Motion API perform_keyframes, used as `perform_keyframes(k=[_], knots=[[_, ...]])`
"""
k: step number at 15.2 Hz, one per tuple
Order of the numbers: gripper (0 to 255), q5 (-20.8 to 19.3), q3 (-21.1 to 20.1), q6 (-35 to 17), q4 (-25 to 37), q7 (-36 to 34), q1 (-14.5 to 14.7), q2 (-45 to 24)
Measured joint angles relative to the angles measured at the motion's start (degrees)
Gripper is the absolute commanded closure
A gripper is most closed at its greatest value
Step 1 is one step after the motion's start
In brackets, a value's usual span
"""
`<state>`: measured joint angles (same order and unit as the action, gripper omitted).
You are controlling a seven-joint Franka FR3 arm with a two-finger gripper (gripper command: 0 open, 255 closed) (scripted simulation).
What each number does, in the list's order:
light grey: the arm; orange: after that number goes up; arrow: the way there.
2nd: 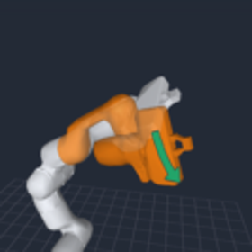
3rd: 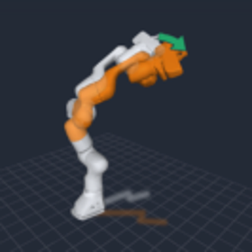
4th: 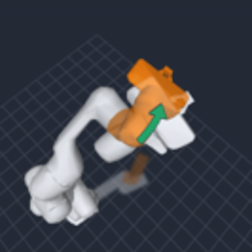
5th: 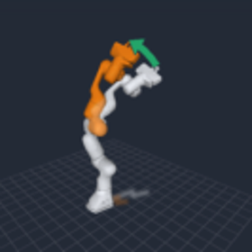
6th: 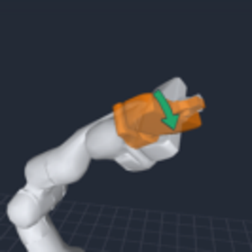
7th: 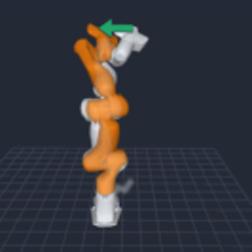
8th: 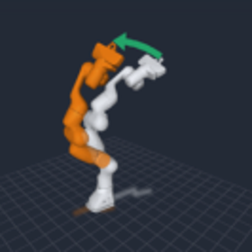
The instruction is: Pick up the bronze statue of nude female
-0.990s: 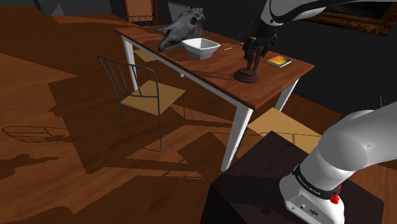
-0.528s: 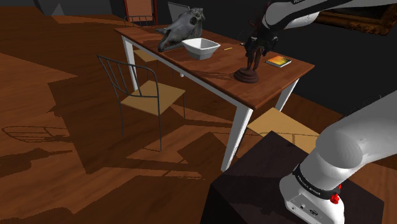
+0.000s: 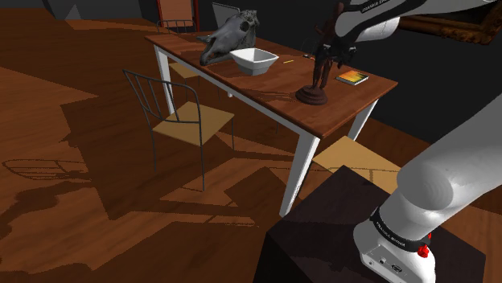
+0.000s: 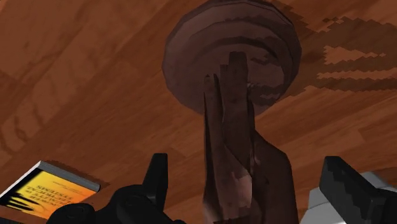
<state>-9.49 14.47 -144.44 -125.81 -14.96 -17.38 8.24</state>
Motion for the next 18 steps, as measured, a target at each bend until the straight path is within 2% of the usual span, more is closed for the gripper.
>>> perform_keyframes(k=[8, 9, 18], knots=[[0, -0.1, 0.5, -6.3, -3.0, -0.9, -0.4, -2.9], [255, 0.0, 0.5, -6.5, -3.1, -0.8, -0.4, -3.0], [255, 0.0, 0.6, -6.9, -3.2, -0.8, -0.4, -3.1]])
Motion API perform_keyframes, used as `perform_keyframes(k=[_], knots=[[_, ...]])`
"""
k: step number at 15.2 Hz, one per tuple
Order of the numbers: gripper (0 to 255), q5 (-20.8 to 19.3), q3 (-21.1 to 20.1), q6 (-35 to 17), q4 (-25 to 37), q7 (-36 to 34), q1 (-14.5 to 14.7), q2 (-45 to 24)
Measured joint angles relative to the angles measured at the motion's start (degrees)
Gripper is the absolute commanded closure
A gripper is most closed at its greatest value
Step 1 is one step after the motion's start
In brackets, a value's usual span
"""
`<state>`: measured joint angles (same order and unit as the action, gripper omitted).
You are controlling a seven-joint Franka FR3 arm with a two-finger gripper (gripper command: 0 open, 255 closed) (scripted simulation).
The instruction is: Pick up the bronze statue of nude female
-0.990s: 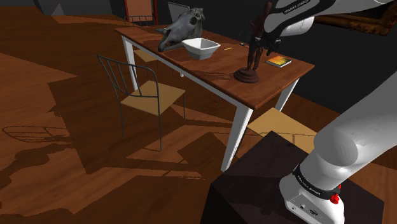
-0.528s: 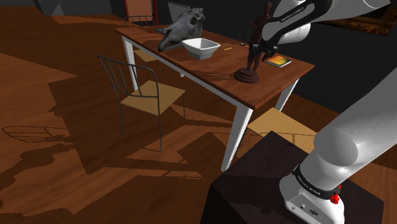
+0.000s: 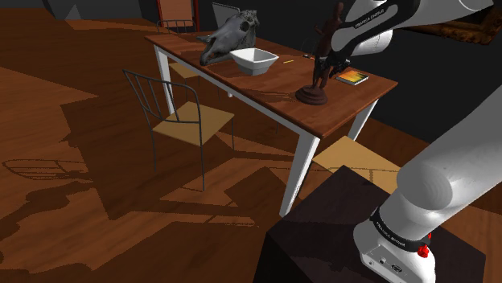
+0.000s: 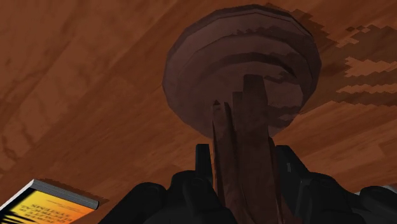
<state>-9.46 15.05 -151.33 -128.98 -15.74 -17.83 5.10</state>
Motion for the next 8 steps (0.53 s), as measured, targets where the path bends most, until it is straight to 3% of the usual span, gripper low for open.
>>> perform_keyframes(k=[8], knots=[[255, 0.0, -0.3, 5.0, 2.7, 0.1, 0.2, 2.0]])
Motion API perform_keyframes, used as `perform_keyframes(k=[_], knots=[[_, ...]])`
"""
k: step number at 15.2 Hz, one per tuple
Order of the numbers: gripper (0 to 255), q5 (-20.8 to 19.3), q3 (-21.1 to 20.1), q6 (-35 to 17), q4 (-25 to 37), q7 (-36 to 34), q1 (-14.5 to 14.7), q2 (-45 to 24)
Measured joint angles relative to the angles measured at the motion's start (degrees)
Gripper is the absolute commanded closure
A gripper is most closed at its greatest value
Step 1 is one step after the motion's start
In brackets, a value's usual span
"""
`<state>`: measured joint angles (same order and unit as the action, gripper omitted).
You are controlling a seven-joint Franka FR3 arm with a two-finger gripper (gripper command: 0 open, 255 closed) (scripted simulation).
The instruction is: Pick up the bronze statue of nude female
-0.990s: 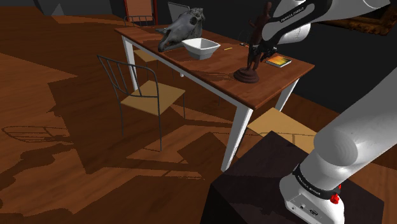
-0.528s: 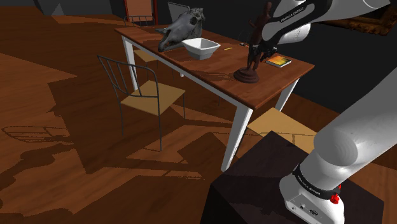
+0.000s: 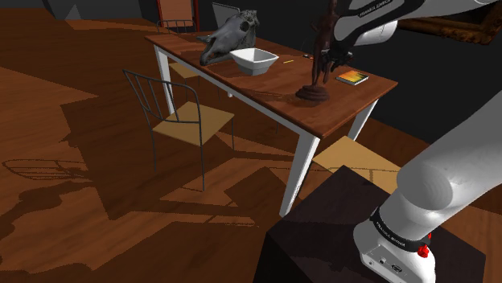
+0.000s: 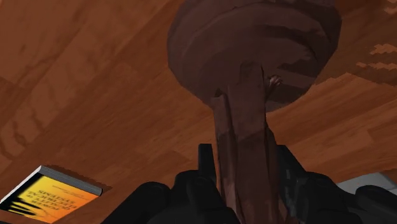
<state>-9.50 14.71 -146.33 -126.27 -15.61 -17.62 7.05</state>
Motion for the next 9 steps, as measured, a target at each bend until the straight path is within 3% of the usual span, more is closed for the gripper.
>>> perform_keyframes(k=[9], knots=[[255, 0.4, -0.2, 6.4, 4.6, 0.7, 0.2, 1.9]])
